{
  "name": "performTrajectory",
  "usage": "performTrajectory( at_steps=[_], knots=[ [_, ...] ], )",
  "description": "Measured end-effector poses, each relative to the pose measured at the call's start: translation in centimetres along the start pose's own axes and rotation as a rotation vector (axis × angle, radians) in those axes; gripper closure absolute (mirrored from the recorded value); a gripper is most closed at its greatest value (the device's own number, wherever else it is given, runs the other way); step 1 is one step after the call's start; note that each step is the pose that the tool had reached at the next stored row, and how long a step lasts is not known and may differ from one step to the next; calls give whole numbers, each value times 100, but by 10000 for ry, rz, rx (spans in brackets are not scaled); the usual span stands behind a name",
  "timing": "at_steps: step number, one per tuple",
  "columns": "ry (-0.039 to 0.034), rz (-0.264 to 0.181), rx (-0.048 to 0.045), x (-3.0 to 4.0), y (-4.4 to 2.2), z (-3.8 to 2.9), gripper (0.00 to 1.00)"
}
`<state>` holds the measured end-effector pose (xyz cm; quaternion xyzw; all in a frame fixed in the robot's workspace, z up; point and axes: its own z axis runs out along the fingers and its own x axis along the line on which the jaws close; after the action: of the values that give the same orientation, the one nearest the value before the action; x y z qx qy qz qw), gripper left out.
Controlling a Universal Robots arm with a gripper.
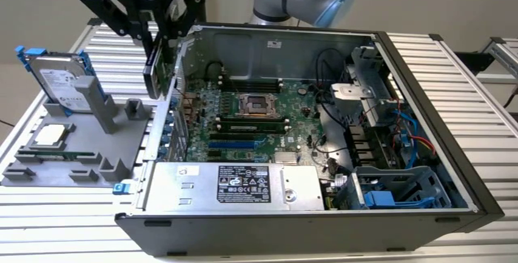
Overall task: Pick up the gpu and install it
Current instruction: 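Pick up the gpu and move the gpu toward the slot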
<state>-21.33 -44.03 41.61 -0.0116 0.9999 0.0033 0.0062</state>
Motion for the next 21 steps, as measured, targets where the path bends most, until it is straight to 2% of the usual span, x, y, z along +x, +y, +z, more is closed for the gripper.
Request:
performTrajectory(
  at_steps=[21],
  knots=[
    [96,1,-2,-456,-11,2,100]
  ],
)
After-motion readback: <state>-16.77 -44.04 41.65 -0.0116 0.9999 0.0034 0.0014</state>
